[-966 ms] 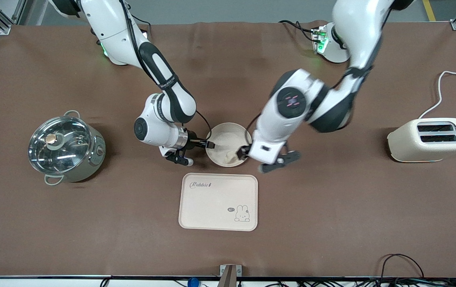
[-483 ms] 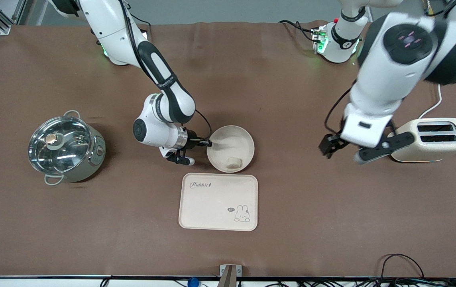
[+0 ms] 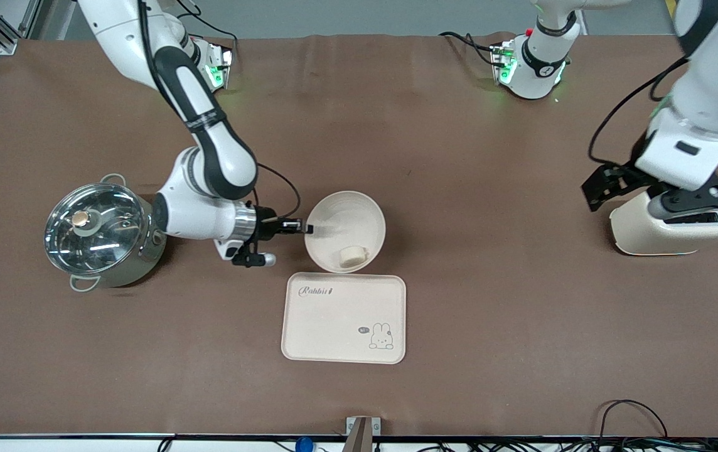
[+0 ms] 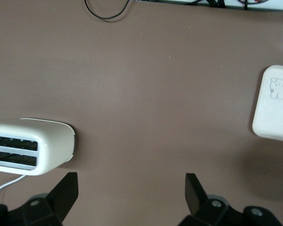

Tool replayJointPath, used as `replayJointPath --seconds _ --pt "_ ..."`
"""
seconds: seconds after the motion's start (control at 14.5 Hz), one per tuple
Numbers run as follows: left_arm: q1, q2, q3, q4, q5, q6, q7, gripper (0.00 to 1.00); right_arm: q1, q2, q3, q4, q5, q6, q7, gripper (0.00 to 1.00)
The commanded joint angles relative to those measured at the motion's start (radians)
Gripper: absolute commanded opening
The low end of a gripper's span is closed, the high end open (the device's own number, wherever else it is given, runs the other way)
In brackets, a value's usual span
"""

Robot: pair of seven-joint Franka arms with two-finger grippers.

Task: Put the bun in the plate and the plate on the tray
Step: 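Slide the plate with the right gripper onto the white tray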

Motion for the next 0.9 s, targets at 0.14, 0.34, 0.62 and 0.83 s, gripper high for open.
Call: replayJointPath --seconds 0.14,0.34,0.62,0.83 --pt "-0.016 -0.186 0.111 -0.198 -0.123 -0.005 0.156 1.00 -0.062 0.198 0.013 0.248 -0.008 -0.010 -0.095 0.00" --pt "-0.034 -0.246 0.155 -0.262 -0.144 -0.005 0.188 1.00 -0.057 0.330 0.013 0.435 -0.139 -0.010 -0.051 0.00" --pt "-0.025 -0.227 0.153 -0.232 -0.142 -0.016 0.204 1.00 -0.058 0.470 0.013 0.636 -0.275 -0.016 0.043 0.00" --pt "-0.025 -0.223 0.153 -0.230 -0.140 -0.019 0.234 1.00 -0.055 0.521 0.011 0.707 -0.279 -0.021 0.061 0.00"
